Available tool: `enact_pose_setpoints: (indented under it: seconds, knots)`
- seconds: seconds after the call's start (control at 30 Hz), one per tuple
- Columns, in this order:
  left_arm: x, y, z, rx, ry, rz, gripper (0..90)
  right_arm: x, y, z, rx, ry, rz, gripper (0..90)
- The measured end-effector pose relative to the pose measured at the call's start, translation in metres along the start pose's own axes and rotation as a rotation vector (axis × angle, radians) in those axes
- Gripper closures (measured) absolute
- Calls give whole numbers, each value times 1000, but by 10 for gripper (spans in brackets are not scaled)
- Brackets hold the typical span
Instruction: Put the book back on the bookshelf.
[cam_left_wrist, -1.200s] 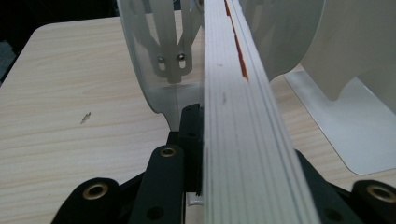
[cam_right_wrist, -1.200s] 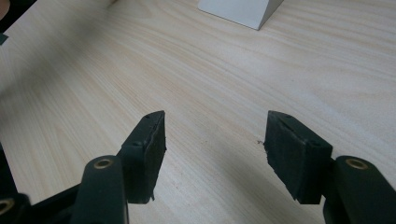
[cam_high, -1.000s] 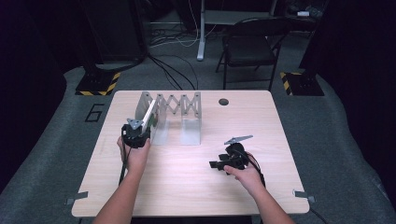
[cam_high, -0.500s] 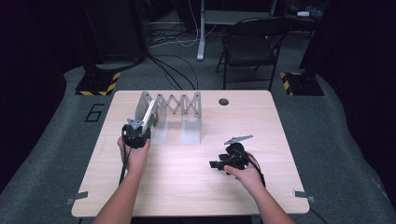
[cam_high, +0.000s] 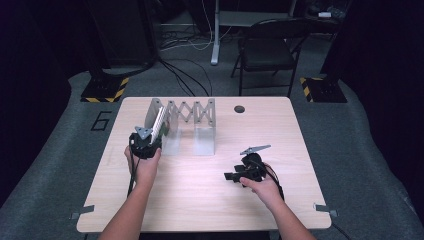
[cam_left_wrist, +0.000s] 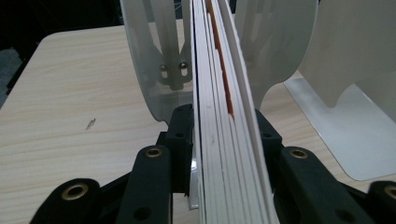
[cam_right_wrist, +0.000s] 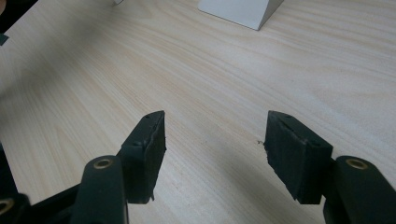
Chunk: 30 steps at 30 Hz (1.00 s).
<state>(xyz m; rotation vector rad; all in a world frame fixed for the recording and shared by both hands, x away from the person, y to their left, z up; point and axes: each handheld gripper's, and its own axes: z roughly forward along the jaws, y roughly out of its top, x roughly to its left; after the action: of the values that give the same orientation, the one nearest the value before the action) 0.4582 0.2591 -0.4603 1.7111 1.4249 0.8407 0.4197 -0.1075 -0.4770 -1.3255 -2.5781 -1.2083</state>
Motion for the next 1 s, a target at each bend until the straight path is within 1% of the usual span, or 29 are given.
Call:
enact_pose_setpoints:
  seconds: [0.03, 0.1, 0.13, 0.17, 0.23, 0.27, 0.3, 0.33, 0.37, 0.47, 0.5, 0.53, 0.57, 0.6, 0.63, 0.7, 0.77, 0.8, 0.83, 0.9, 0.93, 0.97, 1.0]
  knots:
    - [0, 1, -2, -5, -1, -5, 666, 0, 0, 0, 0, 0, 4, 384]
    - [0, 1, -4, -15, -5, -9, 631, 0, 0, 0, 1, -1, -4, 384]
    - [0, 1, -4, -15, -5, -9, 620, 1, 0, 0, 0, 1, -3, 384]
    - [2, 2, -6, -4, -15, -11, 607, 1, 0, 0, 0, 1, -2, 384]
    - [2, 2, -7, 2, -18, -11, 605, 1, 0, 0, 1, 0, -3, 384]
    - [3, 2, -7, -4, -15, -16, 605, 1, 0, 0, 1, 0, -4, 384]
    - [3, 2, -7, -4, -20, -19, 605, 1, 0, 0, 1, 0, -4, 384]
    - [4, 2, -8, 1, -24, -20, 605, 0, 0, 1, -8, 1, -16, 384]
    - [4, 2, -9, -5, -24, -21, 603, 1, 0, 0, -2, 1, -10, 384]
    - [3, 3, -12, -6, -30, -24, 600, 0, 0, 1, -7, 1, -16, 384]
    - [4, 4, -14, 1, -36, -23, 596, 0, 0, 1, -7, 1, -16, 384]
    - [4, 4, -14, -13, -34, -26, 593, 0, 0, 1, -7, 1, -15, 384]
    - [4, 4, -15, -11, -36, -30, 584, 0, 0, 1, -7, 0, -14, 384]
    - [4, 5, -17, -2, -43, -30, 577, 1, 0, 0, -3, 1, -8, 384]
    - [4, 5, -17, -11, -42, -29, 568, 0, 0, 0, -4, 0, -9, 384]
    - [4, 5, -18, -7, -48, -28, 563, 0, 0, 1, -8, 0, -15, 384]
    - [4, 6, -20, -18, -48, -24, 563, 1, 0, 0, 0, 0, -2, 384]
    - [3, 6, -21, -25, -46, -31, 563, 1, 0, 0, 1, -4, -7, 384]
    - [3, 7, -22, -25, -42, -21, 563, 1, 0, 0, 1, -3, -6, 384]
    - [4, 8, -23, -29, -45, -17, 564, 2, 0, 1, 1, 2, 2, 384]
    - [3, 9, -25, -29, -45, -15, 564, 2, 0, 1, 1, 2, 2, 384]
    - [4, 10, -27, -20, -50, -10, 564, 1, 0, 1, 0, -1, -9, 384]
    - [3, 11, -28, -32, -51, -19, 564, 1, 1, 1, 0, -1, -8, 384]
